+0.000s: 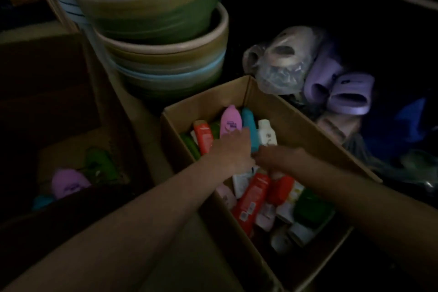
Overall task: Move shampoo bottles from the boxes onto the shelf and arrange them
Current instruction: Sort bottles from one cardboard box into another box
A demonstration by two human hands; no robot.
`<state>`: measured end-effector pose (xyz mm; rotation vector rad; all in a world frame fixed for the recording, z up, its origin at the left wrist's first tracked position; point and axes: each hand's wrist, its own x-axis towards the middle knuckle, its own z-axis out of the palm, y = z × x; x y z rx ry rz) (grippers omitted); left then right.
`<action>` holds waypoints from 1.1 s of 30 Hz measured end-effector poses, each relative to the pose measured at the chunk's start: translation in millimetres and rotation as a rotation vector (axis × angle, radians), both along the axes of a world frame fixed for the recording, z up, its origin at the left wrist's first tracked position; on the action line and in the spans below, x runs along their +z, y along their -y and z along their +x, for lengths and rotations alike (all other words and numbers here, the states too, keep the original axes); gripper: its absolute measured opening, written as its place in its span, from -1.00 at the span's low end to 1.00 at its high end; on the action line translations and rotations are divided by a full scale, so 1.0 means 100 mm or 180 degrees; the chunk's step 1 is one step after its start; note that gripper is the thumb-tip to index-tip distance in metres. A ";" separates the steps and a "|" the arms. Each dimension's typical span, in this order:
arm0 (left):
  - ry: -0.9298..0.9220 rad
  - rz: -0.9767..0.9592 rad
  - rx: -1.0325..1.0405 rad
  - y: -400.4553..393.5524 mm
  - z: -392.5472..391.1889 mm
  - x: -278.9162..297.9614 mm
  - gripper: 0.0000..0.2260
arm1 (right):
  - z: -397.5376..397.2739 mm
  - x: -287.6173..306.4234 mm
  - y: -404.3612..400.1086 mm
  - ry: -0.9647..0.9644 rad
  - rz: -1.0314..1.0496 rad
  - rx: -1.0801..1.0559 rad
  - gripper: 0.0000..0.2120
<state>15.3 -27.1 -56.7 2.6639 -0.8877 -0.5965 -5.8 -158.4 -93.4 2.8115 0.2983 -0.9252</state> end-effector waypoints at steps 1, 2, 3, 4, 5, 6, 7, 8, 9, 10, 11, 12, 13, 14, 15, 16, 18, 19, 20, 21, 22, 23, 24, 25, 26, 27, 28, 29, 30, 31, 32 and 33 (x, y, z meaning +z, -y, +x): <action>-0.0193 0.0026 0.0073 0.02 -0.03 -0.11 -0.45 | -0.13 -0.21 0.01 -0.0290 -0.0123 0.0172 -0.62; -0.0361 0.0002 0.0187 0.02 -0.03 -0.19 -0.43 | -0.19 -0.44 0.02 -0.0419 -0.0244 0.0322 -0.60; -0.0496 -0.0024 0.0290 0.02 -0.03 -0.25 -0.41 | -0.19 -0.61 0.03 -0.0431 -0.0237 0.0340 -0.56; -0.0611 -0.0024 0.0392 0.01 -0.03 -0.30 -0.40 | -0.19 -0.72 0.00 -0.0406 -0.0125 0.0300 -0.54; -0.0708 -0.0009 0.0481 0.00 -0.02 -0.34 -0.38 | -0.18 -0.77 -0.02 -0.0330 -0.0090 0.0322 -0.52; -0.0787 0.0011 0.0554 -0.01 0.00 -0.38 -0.37 | -0.16 -0.82 -0.03 -0.0248 -0.0064 0.0422 -0.52; -0.0855 0.0029 0.0590 -0.01 0.00 -0.40 -0.37 | -0.14 -0.84 -0.05 -0.0271 -0.0133 0.0585 -0.53; -0.0928 0.0058 0.0602 0.00 0.01 -0.43 -0.37 | -0.14 -0.88 -0.06 -0.0303 -0.0230 0.0696 -0.55; -0.1019 0.0093 0.0596 0.00 0.00 -0.45 -0.38 | -0.13 -0.90 -0.05 -0.0259 -0.0370 0.0923 -0.58; -0.1141 0.0109 0.0571 0.01 0.01 -0.48 -0.38 | -0.13 -0.88 -0.04 -0.0189 -0.0435 0.1086 -0.58; -0.1295 0.0126 0.0528 0.02 0.01 -0.50 -0.37 | -0.11 -0.82 -0.01 -0.0033 -0.0387 0.1257 -0.56; -0.1432 0.0132 0.0498 0.04 0.00 -0.53 -0.35 | -0.08 -0.71 0.02 0.0246 -0.0317 0.1401 -0.51; -0.1492 0.0091 0.0498 0.07 0.01 -0.57 -0.32 | -0.04 -0.58 0.05 0.0514 -0.0299 0.1489 -0.44; -0.1478 -0.0084 0.0565 0.11 0.01 -0.58 -0.30 | -0.01 -0.45 0.10 0.0837 -0.0076 0.1428 -0.38; -0.1470 -0.0354 0.0763 0.15 0.02 -0.59 -0.30 | 0.03 -0.34 0.17 0.1241 0.0195 0.1388 -0.33; -0.1446 -0.0615 0.1011 0.20 0.04 -0.58 -0.37 | 0.07 -0.26 0.24 0.1652 0.0518 0.1249 -0.31; -0.1455 -0.0839 0.1310 0.29 0.12 -0.51 -0.66 | 0.11 -0.20 0.37 0.2333 0.0875 0.0902 -0.34; -0.1501 -0.0818 0.1391 0.32 0.15 -0.48 -0.74 | 0.10 -0.26 0.42 0.2552 0.0960 0.0472 -0.34; -0.1522 -0.0775 0.1459 0.34 0.18 -0.46 -0.78 | 0.07 -0.30 0.48 0.2638 0.0958 -0.0211 -0.33; -0.1525 -0.0752 0.1543 0.35 0.20 -0.45 -0.77 | 0.03 -0.34 0.54 0.2673 0.0905 -0.1149 -0.33; -0.1526 -0.0762 0.1658 0.35 0.20 -0.45 -0.74 | -0.03 -0.40 0.60 0.2410 0.0805 -0.2224 -0.34; -0.1596 -0.0788 0.1798 0.32 0.19 -0.49 -0.70 | -0.09 -0.46 0.64 0.1940 0.0697 -0.3224 -0.34; -0.1671 -0.0841 0.1935 0.29 0.18 -0.52 -0.68 | -0.16 -0.55 0.67 0.1345 0.0685 -0.3907 -0.31; -0.1744 -0.0905 0.2065 0.25 0.16 -0.55 -0.68 | -0.22 -0.64 0.69 0.0900 0.0733 -0.4257 -0.27; -0.1802 -0.0952 0.2158 0.22 0.14 -0.58 -0.68 | -0.24 -0.74 0.71 0.0651 0.0800 -0.4403 -0.21; -0.1851 -0.0969 0.2228 0.19 0.13 -0.61 -0.65 | -0.23 -0.82 0.72 0.0569 0.0886 -0.4490 -0.15; -0.1862 -0.0955 0.2251 0.16 0.12 -0.63 -0.62 | -0.19 -0.86 0.72 0.0570 0.1023 -0.4549 -0.11; -0.1861 -0.0935 0.2245 0.14 0.12 -0.64 -0.61 | -0.15 -0.88 0.71 0.0592 0.1188 -0.4627 -0.09; -0.1849 -0.0932 0.2219 0.12 0.11 -0.64 -0.62 | -0.10 -0.89 0.69 0.0639 0.1343 -0.4665 -0.09; -0.1826 -0.0943 0.2187 0.11 0.12 -0.64 -0.63 | -0.06 -0.91 0.65 0.0679 0.1485 -0.4684 -0.11; -0.1784 -0.0958 0.2149 0.11 0.13 -0.65 -0.64 | -0.05 -0.93 0.62 0.0722 0.1604 -0.4716 -0.12; -0.1733 -0.0968 0.2129 0.11 0.14 -0.65 -0.63 | -0.06 -0.96 0.57 0.0726 0.1676 -0.4733 -0.11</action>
